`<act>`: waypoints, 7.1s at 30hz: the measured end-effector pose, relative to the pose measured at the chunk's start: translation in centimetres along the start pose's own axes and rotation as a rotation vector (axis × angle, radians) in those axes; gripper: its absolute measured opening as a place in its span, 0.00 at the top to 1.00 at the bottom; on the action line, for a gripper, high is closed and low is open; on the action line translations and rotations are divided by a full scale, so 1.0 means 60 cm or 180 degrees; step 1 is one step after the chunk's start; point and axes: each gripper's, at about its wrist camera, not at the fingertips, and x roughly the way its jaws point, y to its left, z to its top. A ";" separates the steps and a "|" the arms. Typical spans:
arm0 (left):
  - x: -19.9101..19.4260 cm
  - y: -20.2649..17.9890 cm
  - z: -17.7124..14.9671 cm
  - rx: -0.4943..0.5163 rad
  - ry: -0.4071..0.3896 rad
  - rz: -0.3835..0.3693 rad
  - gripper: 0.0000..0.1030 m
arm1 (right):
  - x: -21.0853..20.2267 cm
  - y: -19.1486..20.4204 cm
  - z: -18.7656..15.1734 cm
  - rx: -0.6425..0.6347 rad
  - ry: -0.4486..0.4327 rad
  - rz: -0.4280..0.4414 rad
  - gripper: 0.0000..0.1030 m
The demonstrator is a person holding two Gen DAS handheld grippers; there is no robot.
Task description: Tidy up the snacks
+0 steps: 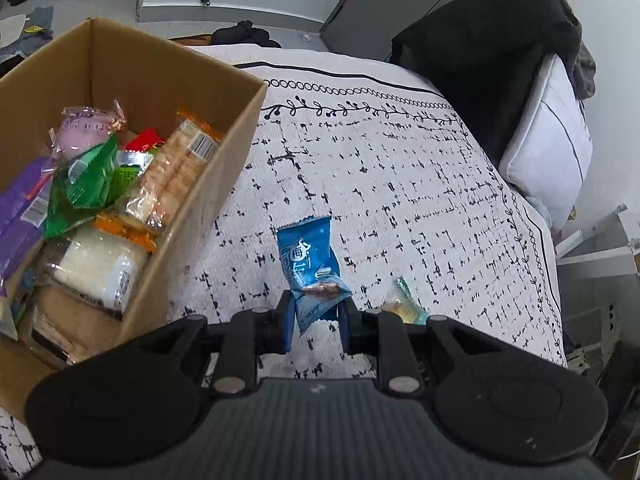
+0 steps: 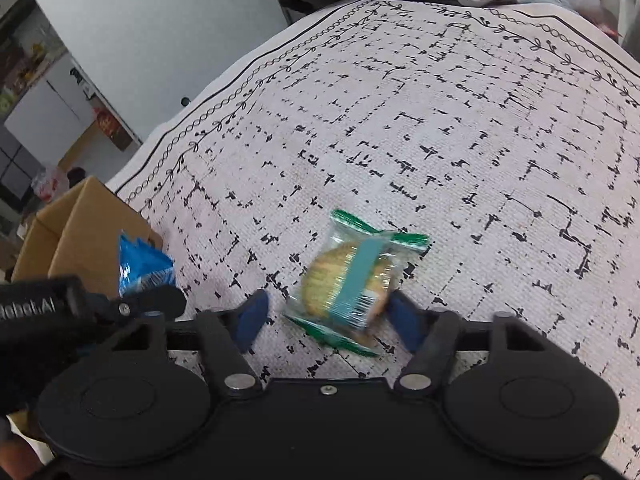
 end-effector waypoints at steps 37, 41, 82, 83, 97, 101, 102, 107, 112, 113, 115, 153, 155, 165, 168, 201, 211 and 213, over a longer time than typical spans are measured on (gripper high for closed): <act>-0.145 -0.010 0.017 0.0141 -0.0461 -0.0073 0.79 | -0.133 0.013 0.021 0.0100 -0.0497 0.0579 0.96; -0.163 0.001 0.023 0.0106 -0.0521 -0.0062 0.79 | -0.132 0.023 0.016 0.0030 -0.0486 0.0620 0.99; -0.242 0.184 0.085 -0.0287 -0.0242 0.0380 0.57 | -0.202 0.247 -0.008 -0.0431 -0.0608 0.1435 1.00; -0.243 0.184 0.087 -0.0297 -0.0251 0.0395 0.57 | -0.200 0.251 -0.010 -0.0445 -0.0578 0.1463 0.99; -0.289 0.185 0.090 -0.0077 -0.0246 0.0387 0.29 | -0.238 0.242 -0.040 -0.0365 -0.0632 0.0958 0.59; -0.306 0.186 0.088 0.0006 -0.0241 0.0283 0.25 | -0.256 0.229 -0.053 -0.0222 -0.0638 0.0843 0.59; -0.310 0.186 0.088 0.0023 -0.0238 0.0259 0.25 | -0.260 0.228 -0.057 -0.0199 -0.0634 0.0814 0.59; -0.329 0.183 0.085 0.0133 -0.0188 0.0120 0.23 | -0.293 0.227 -0.073 -0.0140 -0.0669 0.0650 0.50; -0.348 0.176 0.078 0.0312 -0.0196 0.0040 0.22 | -0.324 0.230 -0.087 -0.0068 -0.0750 0.0515 0.41; -0.352 0.175 0.076 0.0341 -0.0193 0.0019 0.22 | -0.329 0.231 -0.089 -0.0064 -0.0764 0.0484 0.38; -0.361 0.172 0.073 0.0407 -0.0192 -0.0021 0.22 | -0.341 0.234 -0.096 -0.0056 -0.0797 0.0416 0.32; -0.566 0.225 -0.032 0.1317 -0.0550 -0.0298 0.00 | -0.515 0.324 -0.265 -0.0211 -0.1298 -0.0098 0.00; -0.574 0.232 -0.038 0.1353 -0.0572 -0.0294 0.00 | -0.520 0.328 -0.272 -0.0222 -0.1315 -0.0114 0.00; -0.597 0.262 -0.069 0.1492 -0.0596 -0.0314 0.00 | -0.534 0.337 -0.304 -0.0269 -0.1299 -0.0224 0.00; -0.603 0.267 -0.073 0.1536 -0.0626 -0.0309 0.00 | -0.536 0.336 -0.309 -0.0253 -0.1294 -0.0234 0.00; -0.632 0.282 -0.088 0.1885 -0.0742 -0.0317 0.00 | -0.533 0.331 -0.326 -0.0210 -0.1088 -0.0195 0.00; -0.638 0.284 -0.098 0.1920 -0.0760 -0.0336 0.00 | -0.535 0.328 -0.330 -0.0213 -0.1101 -0.0198 0.00; -0.640 0.283 -0.099 0.1921 -0.0766 -0.0343 0.00 | -0.537 0.330 -0.332 -0.0225 -0.1111 -0.0198 0.00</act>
